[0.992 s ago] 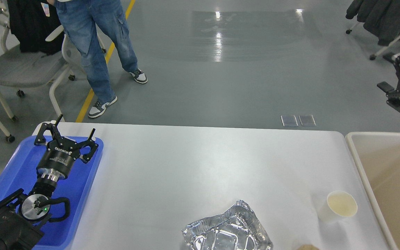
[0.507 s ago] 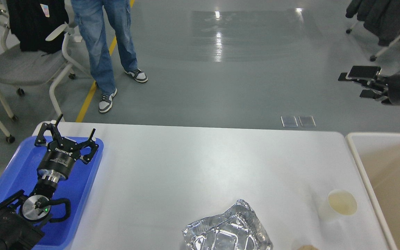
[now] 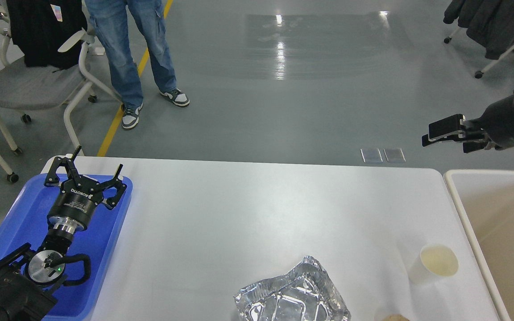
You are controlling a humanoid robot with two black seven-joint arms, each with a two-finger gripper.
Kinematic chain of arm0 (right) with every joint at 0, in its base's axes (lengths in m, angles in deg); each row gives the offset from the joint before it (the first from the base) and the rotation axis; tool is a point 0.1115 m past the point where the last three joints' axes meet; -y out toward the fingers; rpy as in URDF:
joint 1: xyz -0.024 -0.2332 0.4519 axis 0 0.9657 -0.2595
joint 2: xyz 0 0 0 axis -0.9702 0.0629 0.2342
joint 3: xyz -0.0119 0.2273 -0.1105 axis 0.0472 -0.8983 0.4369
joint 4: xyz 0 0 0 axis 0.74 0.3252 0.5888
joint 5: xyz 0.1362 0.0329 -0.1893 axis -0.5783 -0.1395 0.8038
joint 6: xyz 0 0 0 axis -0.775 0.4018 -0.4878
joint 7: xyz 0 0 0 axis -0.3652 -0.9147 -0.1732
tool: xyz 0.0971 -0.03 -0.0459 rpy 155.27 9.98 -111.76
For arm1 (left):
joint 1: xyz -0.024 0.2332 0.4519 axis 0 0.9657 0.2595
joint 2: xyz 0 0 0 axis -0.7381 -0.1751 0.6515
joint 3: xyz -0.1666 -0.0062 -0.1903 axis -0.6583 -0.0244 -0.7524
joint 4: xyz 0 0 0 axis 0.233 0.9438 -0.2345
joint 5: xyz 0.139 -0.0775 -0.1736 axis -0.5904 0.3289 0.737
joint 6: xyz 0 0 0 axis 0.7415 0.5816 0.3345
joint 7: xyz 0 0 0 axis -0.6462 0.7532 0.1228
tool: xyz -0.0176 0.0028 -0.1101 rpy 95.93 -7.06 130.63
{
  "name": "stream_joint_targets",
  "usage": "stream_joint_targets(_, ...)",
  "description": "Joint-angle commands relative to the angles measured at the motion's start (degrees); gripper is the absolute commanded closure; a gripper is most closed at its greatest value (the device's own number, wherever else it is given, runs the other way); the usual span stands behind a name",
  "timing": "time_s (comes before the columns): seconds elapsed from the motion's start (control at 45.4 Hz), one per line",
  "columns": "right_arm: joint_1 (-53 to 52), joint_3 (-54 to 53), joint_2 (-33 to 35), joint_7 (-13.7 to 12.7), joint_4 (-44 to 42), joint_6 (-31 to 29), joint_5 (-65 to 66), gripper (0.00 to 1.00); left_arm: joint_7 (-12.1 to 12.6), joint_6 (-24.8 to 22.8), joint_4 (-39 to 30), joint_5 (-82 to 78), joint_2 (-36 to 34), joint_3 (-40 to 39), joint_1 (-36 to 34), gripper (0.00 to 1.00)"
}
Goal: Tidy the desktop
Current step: 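Raise the right gripper and swing it toward the white paper cup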
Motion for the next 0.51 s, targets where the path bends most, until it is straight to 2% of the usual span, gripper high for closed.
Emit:
stream_joint_targets(0.0,-4.29,4.83,-3.49,-0.03,3.16,-10.0,1.05,0.0,0.0,0.0,-0.07,0.0,0.0,0.0,0.0,0.01)
stream_joint_targets(0.176,-2.89,6.14,-3.76,-0.2,3.16,-10.71,0.96,0.0,0.0,0.0,-0.07,0.0,0.0,0.0,0.0,0.01)
stream_joint_targets(0.485,5.55,10.19,-3.32,-2.04,4.92,-0.96,0.26,0.0,0.0,0.0,0.02,0.0,0.0,0.0,0.0,0.01)
